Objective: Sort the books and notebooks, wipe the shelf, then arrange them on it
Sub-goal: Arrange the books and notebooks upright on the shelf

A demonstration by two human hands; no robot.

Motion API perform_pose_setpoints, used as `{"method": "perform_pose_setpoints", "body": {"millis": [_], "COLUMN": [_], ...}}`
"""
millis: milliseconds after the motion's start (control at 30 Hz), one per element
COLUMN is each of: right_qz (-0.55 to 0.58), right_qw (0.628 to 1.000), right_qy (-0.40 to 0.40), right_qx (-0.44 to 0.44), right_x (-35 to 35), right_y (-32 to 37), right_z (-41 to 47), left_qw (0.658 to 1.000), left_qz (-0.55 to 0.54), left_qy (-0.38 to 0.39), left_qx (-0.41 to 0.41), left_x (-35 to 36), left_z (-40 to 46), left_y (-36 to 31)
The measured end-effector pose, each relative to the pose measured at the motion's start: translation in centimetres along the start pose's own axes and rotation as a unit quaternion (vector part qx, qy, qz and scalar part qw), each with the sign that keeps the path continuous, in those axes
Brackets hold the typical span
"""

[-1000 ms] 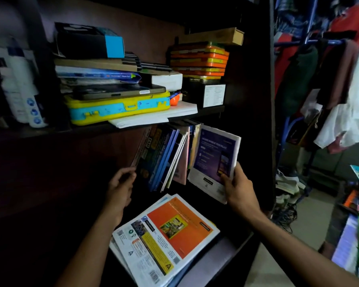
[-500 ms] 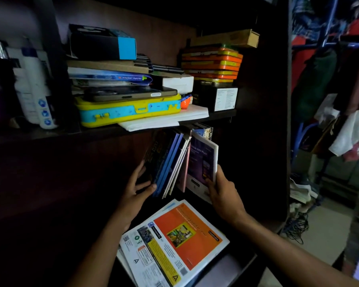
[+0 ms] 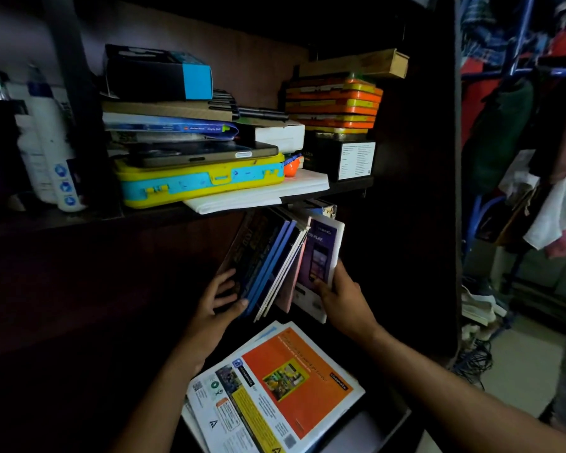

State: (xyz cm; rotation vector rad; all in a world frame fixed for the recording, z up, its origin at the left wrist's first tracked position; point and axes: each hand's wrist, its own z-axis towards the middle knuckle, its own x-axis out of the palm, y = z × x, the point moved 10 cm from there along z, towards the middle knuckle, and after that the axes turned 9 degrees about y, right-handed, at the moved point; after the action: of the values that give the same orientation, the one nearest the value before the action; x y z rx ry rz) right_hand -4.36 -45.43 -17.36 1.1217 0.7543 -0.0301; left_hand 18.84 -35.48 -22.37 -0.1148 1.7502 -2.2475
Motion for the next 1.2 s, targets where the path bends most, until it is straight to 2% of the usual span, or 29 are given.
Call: {"method": "perform_pose_setpoints", "body": {"millis": [167,233,300,433,633,733,967,1100,1200], "right_qz": [-0.001,-0.042,-0.056,-0.047,0.020,-0.027,-0.151,-0.171,-0.158], "right_qw": [0.996,0.989,0.985,0.982,0.994,0.997,0.981,0.976,0.978], "right_qy": [0.084,0.131,0.144,0.158,0.105,0.078,0.117,0.123,0.124], "right_qx": [0.040,0.061,0.070,0.093,0.027,0.006,0.021,0.061,0.059], "right_x": [2.8,4.6,5.4,5.6,4.4,3.3,2.8,3.2,3.9], "right_y": [1.2,1.6,1.8,1.5,1.9,2.8,3.5,2.6,1.9], "right_z": [2.8,3.4,4.1,5.3,4.9,4.5,4.5,5.0,5.6], "left_qw": [1.000,1.000,1.000,1.000,1.000,1.000,1.000,1.000,1.000], "left_qz": [0.004,0.003,0.006,0.004,0.007,0.007,0.017,0.016,0.018], "left_qy": [0.003,0.003,0.004,0.003,0.002,0.002,0.001,0.002,0.000], "left_qx": [-0.005,-0.007,-0.006,-0.008,-0.007,-0.007,-0.007,-0.006,-0.009], "left_x": [0.1,0.1,0.0,0.0,-0.1,-0.1,-0.2,0.0,0.0], "left_z": [0.2,0.2,0.2,0.3,0.3,0.2,0.2,0.1,0.1], "left_y": [0.1,0.3,0.3,0.5,0.4,0.4,0.5,0.1,0.2]}}
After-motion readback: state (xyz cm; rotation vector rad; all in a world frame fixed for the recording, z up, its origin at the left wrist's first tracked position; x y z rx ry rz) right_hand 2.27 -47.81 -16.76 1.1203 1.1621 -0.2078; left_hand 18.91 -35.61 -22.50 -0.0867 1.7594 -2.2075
